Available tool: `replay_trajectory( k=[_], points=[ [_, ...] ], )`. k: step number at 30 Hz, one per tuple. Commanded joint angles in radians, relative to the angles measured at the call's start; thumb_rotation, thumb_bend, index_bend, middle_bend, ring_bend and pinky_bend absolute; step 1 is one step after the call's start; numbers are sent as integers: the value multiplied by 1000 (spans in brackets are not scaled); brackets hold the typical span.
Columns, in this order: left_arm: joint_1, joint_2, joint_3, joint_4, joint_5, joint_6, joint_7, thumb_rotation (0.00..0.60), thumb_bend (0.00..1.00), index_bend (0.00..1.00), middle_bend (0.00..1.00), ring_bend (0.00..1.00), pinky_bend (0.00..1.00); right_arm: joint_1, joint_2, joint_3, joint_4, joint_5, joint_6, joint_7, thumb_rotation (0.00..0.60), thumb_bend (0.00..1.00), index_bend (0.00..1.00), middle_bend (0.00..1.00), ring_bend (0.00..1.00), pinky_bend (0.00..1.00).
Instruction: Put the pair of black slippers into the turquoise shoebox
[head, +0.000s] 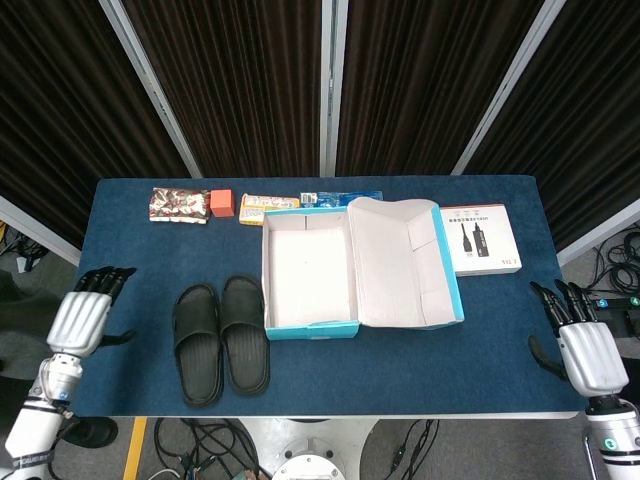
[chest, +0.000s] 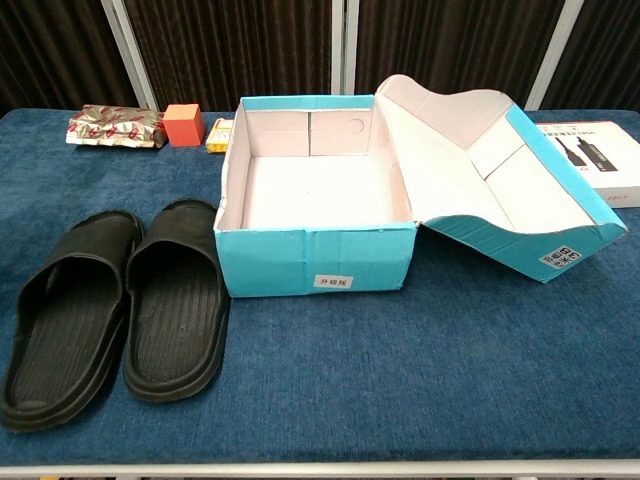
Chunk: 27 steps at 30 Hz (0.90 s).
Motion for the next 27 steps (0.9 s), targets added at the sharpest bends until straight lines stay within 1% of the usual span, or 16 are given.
replay_trajectory(
  k=[1, 5, 7, 9, 10, 12, 15, 17, 21, 24, 27],
  points=[
    [-104, 12, -46, -21, -75, -157, -34, 600, 51, 121, 166, 129, 209, 1, 6, 3, -4, -5, 1, 5, 600, 334, 0, 160, 19, 60],
    [-182, -1, -77, -21, -162, -286, -60, 600, 26, 130, 171, 153, 285, 0, 12, 4, -4, -11, 6, 13, 600, 334, 0, 160, 19, 67],
    [-221, -18, -87, -7, -208, -334, -40, 600, 11, 138, 181, 199, 332, -2, 15, 5, -3, -12, 9, 16, 600, 334, 0, 160, 20, 67],
    [-251, -39, -93, 6, -252, -357, -7, 600, 2, 151, 211, 275, 377, -4, 17, 5, -2, -13, 13, 18, 600, 334, 0, 160, 19, 68],
    [-269, -55, -95, 13, -282, -364, 24, 600, 0, 160, 230, 338, 417, -6, 19, 6, -2, -14, 15, 19, 600, 334, 0, 160, 19, 68],
    [-300, -85, -95, 23, -335, -360, 95, 600, 0, 170, 245, 479, 531, -8, 22, 6, -2, -14, 17, 20, 600, 334, 0, 160, 19, 69],
    [-344, -109, -88, 11, -425, -365, 197, 600, 0, 171, 232, 576, 654, -10, 25, 7, -2, -15, 20, 23, 600, 334, 0, 160, 19, 69],
    [-384, -124, -79, 2, -506, -370, 275, 600, 0, 170, 214, 583, 676, -10, 26, 7, -1, -17, 20, 25, 600, 334, 0, 160, 19, 69],
    [-465, -147, -53, -21, -673, -351, 429, 600, 0, 160, 180, 589, 684, -12, 26, 7, 3, -16, 18, 30, 600, 333, 0, 160, 19, 69],
    [-515, -150, -51, -46, -780, -357, 477, 598, 0, 135, 150, 591, 685, -14, 25, 7, 7, -15, 18, 35, 600, 334, 0, 160, 19, 69],
    [-561, -145, -51, -60, -858, -381, 490, 571, 0, 94, 136, 600, 686, -14, 22, 7, 13, -14, 16, 41, 600, 334, 0, 160, 19, 69]
  ],
)
